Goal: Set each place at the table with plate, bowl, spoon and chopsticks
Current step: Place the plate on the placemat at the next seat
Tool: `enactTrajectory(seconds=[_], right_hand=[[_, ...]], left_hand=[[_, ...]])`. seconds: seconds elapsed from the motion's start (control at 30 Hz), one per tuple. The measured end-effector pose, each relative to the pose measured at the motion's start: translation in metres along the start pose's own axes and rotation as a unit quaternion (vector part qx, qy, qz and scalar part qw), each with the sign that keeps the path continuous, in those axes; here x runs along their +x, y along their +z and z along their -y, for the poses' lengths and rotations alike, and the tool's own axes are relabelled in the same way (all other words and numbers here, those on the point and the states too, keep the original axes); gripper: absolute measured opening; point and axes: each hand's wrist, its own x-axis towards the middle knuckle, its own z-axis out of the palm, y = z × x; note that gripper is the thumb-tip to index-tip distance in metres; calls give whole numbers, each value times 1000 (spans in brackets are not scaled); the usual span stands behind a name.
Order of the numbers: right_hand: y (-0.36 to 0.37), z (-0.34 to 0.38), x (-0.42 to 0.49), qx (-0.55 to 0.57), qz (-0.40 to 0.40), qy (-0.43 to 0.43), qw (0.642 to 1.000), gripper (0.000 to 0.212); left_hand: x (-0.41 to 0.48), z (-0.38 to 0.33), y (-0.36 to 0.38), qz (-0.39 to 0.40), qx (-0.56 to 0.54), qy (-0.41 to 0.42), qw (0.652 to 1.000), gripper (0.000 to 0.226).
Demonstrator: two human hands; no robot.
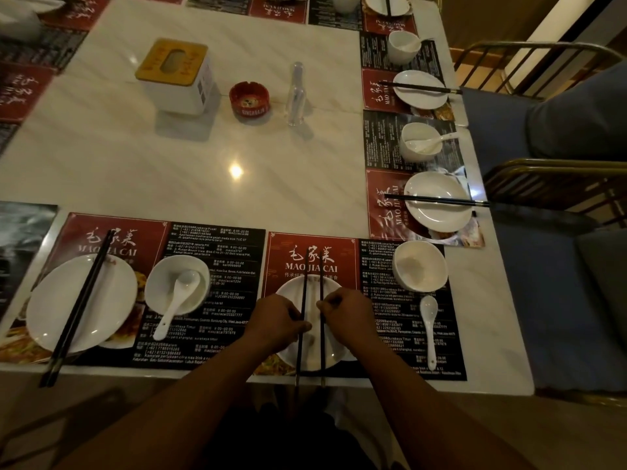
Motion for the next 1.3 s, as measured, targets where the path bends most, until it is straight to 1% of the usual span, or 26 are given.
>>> enactTrajectory(seconds=[0.1,0.2,0.3,0.37,0.43,0.5,0.57,0.6,0.7,0.73,0.83,0.93,1.17,1.3], right_hand=[[4,1,-9,-28,-22,-9,999,31],[7,2,-20,-54,-15,-24,998,34],[11,1,-27,-70,8,-32,997,35],[13,0,-28,-66,4,-23,998,33],[15,1,-27,-66,3,-17,998,31],[17,2,-26,-65,3,-19,998,31],[19,3,-27,-63,-4,-17,998,32],[20,4,-28,-62,-8,-14,998,35],[23,8,-33,-78,-9,-2,997,56],[24,9,-35,-83,-4,0,997,59],[25,11,-37,-80,12,9,997,54],[25,9,-36,-75,12,24,997,48],[26,6,-33,-61,9,28,998,45],[25,7,-33,-57,8,28,998,44]], left_hand=[[1,3,-3,-24,56,26,998,26],[-1,8,-9,-56,50,40,996,37],[-2,16,-17,-103,59,59,991,35],[-1,23,-22,-131,66,63,987,34],[1,30,-25,-142,73,64,985,35],[1,35,-27,-140,58,49,987,33],[1,40,-27,-126,20,34,991,32],[2,41,-28,-114,-2,25,993,31],[4,45,-29,-80,-51,10,995,31],[6,47,-29,-72,-60,6,996,32],[8,48,-32,-58,-82,-1,995,32],[7,49,-35,-41,-101,2,994,32],[7,48,-37,-32,-122,-3,992,32],[8,48,-39,-35,-106,3,994,32]])
